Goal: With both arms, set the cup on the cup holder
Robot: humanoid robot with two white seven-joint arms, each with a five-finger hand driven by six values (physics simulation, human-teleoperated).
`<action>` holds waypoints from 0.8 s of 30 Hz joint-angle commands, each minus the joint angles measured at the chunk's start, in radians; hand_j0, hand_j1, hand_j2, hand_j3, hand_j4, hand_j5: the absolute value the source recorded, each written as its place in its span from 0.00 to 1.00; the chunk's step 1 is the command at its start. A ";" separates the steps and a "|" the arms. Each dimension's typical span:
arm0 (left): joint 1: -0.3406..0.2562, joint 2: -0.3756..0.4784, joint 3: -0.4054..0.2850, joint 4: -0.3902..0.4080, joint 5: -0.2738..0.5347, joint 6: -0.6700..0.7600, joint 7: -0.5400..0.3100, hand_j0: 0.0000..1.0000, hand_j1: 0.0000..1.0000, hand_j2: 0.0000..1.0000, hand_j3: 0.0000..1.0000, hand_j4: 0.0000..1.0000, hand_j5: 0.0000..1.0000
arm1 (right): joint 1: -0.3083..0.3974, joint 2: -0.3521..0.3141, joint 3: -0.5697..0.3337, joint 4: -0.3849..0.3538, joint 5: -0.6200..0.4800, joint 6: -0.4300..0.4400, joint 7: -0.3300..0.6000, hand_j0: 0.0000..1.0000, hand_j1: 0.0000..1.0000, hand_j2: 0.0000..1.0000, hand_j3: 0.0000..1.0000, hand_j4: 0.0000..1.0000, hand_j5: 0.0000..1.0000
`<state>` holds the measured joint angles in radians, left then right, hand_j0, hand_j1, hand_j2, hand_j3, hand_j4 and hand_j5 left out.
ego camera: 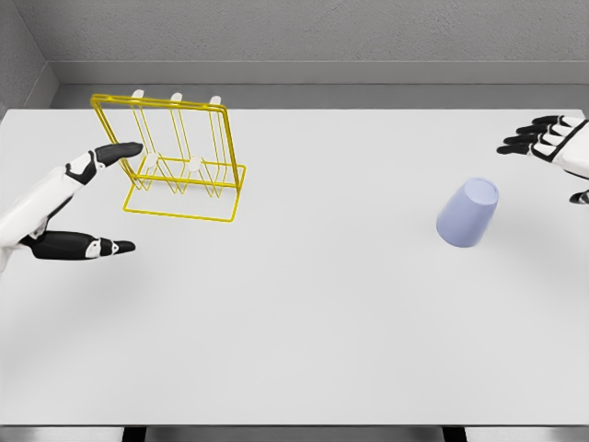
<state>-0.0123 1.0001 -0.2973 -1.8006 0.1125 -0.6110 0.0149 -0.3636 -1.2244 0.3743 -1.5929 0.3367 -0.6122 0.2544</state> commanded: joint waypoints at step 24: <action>-0.026 -0.069 -0.121 -0.002 0.010 0.000 0.000 1.00 1.00 1.00 1.00 1.00 1.00 | -0.434 0.286 0.397 0.223 0.154 0.001 0.296 1.00 1.00 1.00 1.00 1.00 1.00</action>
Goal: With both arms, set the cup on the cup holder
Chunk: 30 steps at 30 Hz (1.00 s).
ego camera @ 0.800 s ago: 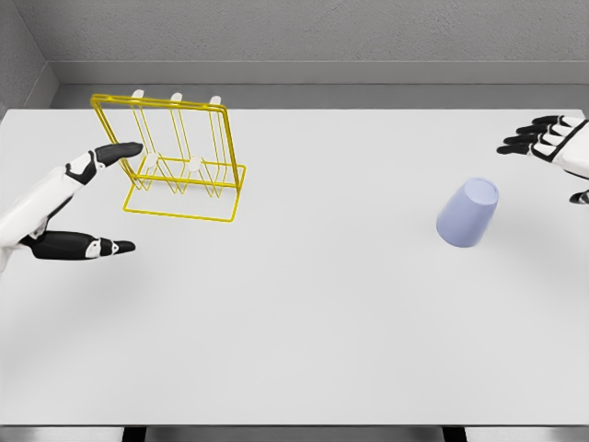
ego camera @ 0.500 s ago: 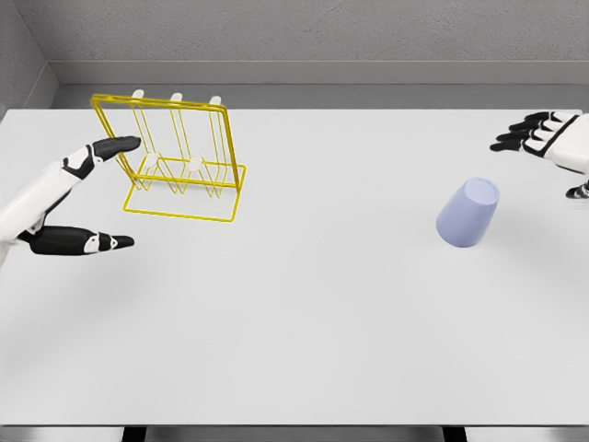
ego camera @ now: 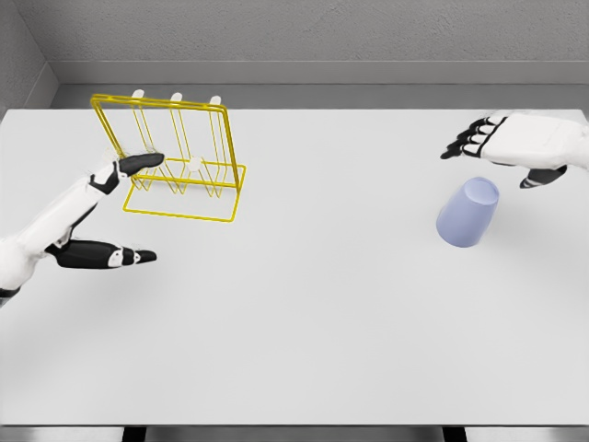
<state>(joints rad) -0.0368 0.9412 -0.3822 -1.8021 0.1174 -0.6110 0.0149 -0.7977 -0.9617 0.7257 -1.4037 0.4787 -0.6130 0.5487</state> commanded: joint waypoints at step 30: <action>-0.189 -0.021 -0.438 0.000 0.361 0.027 -0.009 1.00 1.00 1.00 1.00 1.00 1.00 | 0.011 0.038 0.069 0.037 0.055 0.002 0.005 1.00 1.00 1.00 1.00 1.00 1.00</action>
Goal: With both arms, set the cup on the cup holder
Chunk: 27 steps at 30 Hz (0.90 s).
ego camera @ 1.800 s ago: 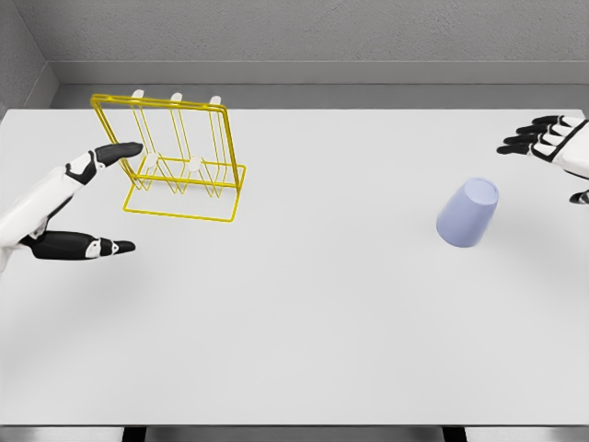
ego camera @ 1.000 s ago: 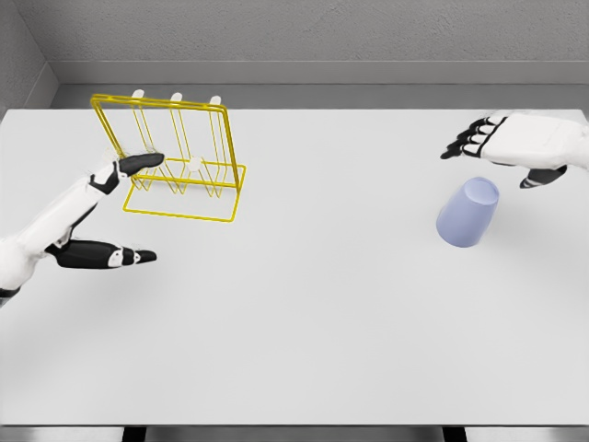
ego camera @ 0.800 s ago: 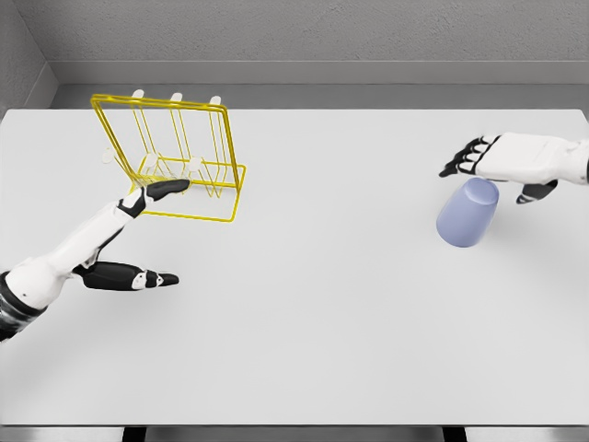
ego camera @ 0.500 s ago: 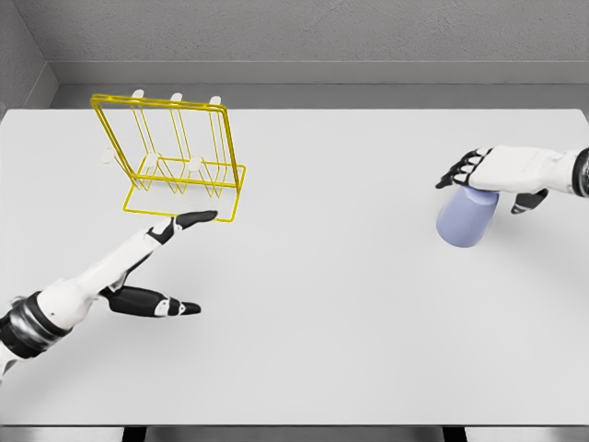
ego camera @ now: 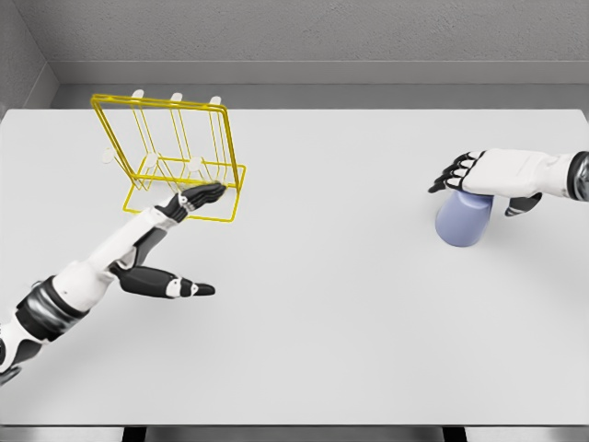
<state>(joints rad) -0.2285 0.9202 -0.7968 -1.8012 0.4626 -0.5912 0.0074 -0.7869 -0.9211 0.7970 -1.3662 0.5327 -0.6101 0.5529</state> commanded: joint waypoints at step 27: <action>-0.032 -0.099 -0.125 0.006 0.280 0.292 -0.003 1.00 1.00 1.00 1.00 1.00 1.00 | 0.023 -0.027 0.002 -0.100 0.006 -0.001 0.058 0.86 0.86 0.86 0.86 0.86 0.86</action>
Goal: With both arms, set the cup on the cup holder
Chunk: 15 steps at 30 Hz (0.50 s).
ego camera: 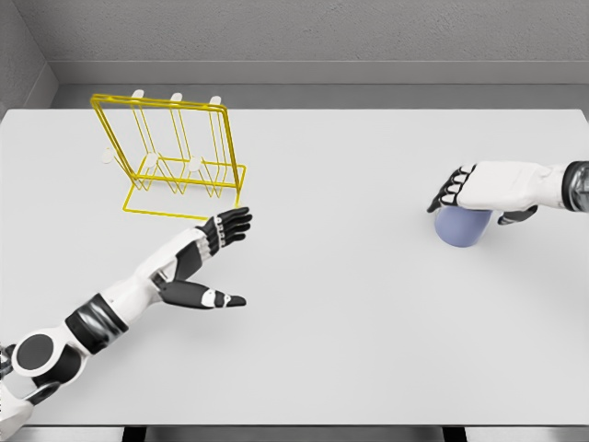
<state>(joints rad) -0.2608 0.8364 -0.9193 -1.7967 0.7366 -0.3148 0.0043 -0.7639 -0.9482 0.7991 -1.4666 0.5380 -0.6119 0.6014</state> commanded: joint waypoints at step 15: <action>0.000 -0.043 -0.012 0.046 0.004 0.037 -0.001 1.00 1.00 1.00 1.00 1.00 1.00 | 0.000 -0.006 -0.008 0.000 0.010 0.001 0.009 0.60 0.60 0.60 0.60 0.60 0.60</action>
<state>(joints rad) -0.2608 0.7961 -0.9308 -1.7556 0.7405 -0.2778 0.0032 -0.7639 -0.9531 0.7932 -1.4665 0.5390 -0.6090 0.6114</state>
